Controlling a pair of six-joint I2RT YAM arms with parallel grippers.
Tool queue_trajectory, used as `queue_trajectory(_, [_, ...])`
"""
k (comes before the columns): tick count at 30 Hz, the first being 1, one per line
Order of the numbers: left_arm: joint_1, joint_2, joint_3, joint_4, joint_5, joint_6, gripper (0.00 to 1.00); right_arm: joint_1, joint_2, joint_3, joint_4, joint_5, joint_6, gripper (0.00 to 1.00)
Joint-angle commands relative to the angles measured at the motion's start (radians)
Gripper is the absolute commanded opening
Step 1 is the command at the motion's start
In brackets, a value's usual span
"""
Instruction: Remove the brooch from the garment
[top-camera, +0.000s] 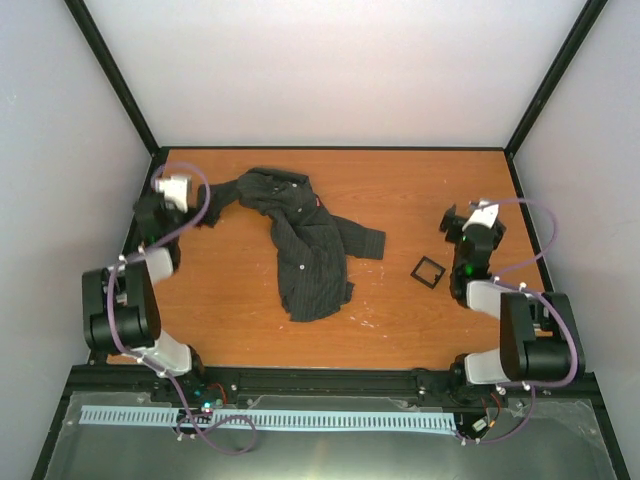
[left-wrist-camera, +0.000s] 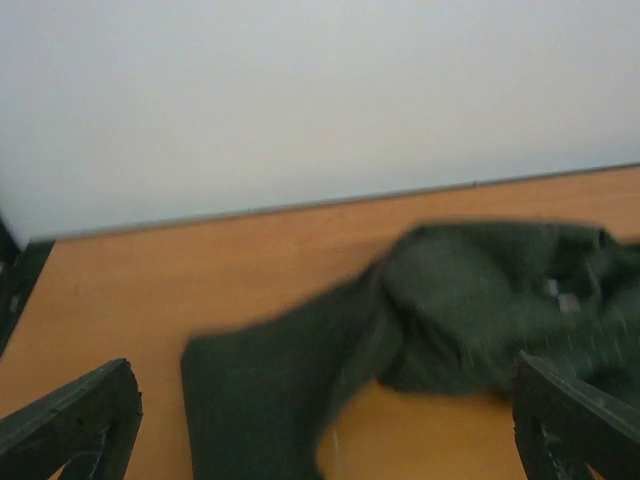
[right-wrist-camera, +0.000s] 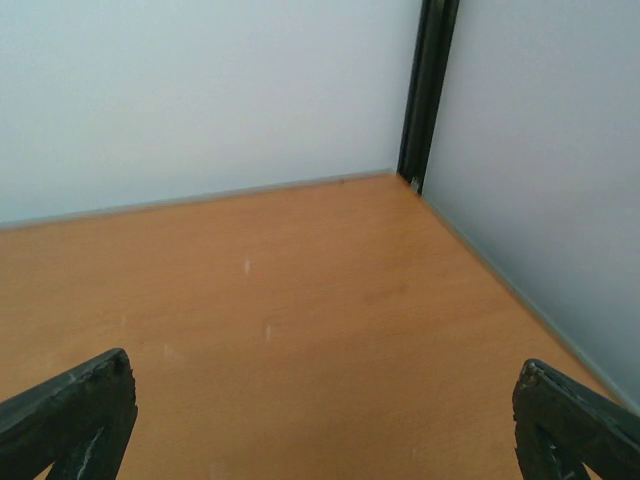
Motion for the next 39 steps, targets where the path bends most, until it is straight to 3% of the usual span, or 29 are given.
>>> queue_trajectory(1, [0.003, 0.102, 0.451, -0.723, 0.193, 0.128, 1.0, 0.006, -0.118, 0.197, -0.358, 0.098, 0.095, 1.0])
queue_trajectory(3, [0.004, 0.175, 0.603, -0.91, 0.241, 0.149, 1.0, 0.003, -0.159, 0.217, -0.378, 0.053, 0.19, 1.0])
queue_trajectory(6, [0.003, 0.283, 0.8, -1.132, 0.305, 0.205, 1.0, -0.021, -0.196, 0.247, -0.464, 0.055, 0.472, 1.0])
queue_trajectory(8, [0.003, 0.353, 0.917, -1.219, 0.32, 0.223, 1.0, -0.061, -0.2, 0.275, -0.533, -0.085, 0.535, 1.0])
queue_trajectory(12, [0.001, 0.519, 1.103, -1.359, 0.333, 0.257, 1.0, -0.058, -0.153, 0.291, -0.533, -0.335, 0.439, 1.0])
queue_trajectory(20, [-0.058, 0.709, 1.288, -1.471, 0.184, 0.366, 1.0, 0.191, -0.054, 0.376, -0.78, -0.203, 0.29, 1.0])
queue_trajectory(27, [-0.075, 0.771, 1.319, -1.443, 0.123, 0.411, 0.96, 0.321, 0.086, 0.472, -0.924, -0.156, 0.273, 0.95])
queue_trajectory(32, [-0.104, 0.799, 1.333, -1.433, 0.067, 0.464, 0.81, 0.35, 0.144, 0.524, -0.977, -0.157, 0.273, 0.91])
queue_trajectory(39, [-0.112, 0.815, 1.34, -1.405, 0.056, 0.47, 0.46, 0.378, 0.257, 0.603, -1.037, -0.158, 0.289, 0.85])
